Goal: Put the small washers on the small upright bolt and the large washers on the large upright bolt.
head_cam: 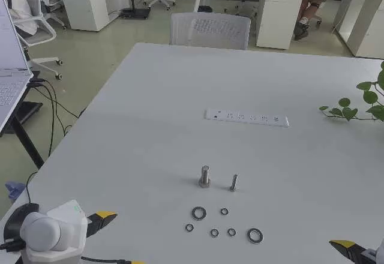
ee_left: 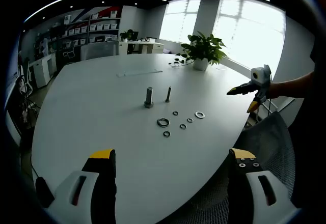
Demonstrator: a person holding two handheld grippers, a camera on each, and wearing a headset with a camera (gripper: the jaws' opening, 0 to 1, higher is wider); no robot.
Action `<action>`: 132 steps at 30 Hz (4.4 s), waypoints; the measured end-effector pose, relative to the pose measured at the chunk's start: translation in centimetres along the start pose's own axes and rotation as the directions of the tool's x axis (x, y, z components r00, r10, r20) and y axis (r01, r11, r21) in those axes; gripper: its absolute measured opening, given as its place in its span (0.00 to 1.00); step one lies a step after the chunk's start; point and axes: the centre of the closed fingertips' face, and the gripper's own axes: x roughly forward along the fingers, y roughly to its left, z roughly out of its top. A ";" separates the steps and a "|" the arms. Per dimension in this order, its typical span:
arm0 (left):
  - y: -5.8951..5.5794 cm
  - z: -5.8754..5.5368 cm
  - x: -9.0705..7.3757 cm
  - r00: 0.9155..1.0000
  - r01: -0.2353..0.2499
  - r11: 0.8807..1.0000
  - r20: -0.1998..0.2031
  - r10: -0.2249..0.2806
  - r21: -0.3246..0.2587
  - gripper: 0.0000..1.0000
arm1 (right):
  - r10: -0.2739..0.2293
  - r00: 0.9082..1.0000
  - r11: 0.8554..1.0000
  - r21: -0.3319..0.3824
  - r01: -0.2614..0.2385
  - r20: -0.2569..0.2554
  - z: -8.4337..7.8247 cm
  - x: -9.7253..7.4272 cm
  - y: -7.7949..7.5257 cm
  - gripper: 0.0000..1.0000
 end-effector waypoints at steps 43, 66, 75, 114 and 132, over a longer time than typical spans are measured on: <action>1.8 -1.0 0.7 0.995 -0.018 0.996 -0.092 0.026 0.088 0.88 | 0.046 0.987 0.985 -0.160 -0.071 -0.154 2.1 4.4 -0.1 0.80; 1.2 -1.1 0.7 0.992 0.024 0.980 -0.124 0.000 0.200 0.90 | 0.012 0.920 0.913 -0.370 -0.169 -0.391 2.9 8.9 -1.1 0.61; 1.2 -1.2 1.2 0.992 0.029 0.981 -0.125 -0.005 0.193 0.88 | 0.009 0.890 0.876 -0.426 -0.227 -0.456 2.4 10.2 -0.4 0.57; 1.2 -1.9 1.2 0.983 0.074 0.967 -0.180 -0.030 0.244 0.81 | 0.006 0.804 0.786 -0.494 -0.371 -0.594 0.1 13.3 -0.7 0.44; 0.9 -1.8 1.3 0.981 0.085 0.971 -0.187 -0.042 0.225 0.77 | -0.013 0.797 0.764 -0.521 -0.382 -0.603 0.3 13.2 -0.5 0.25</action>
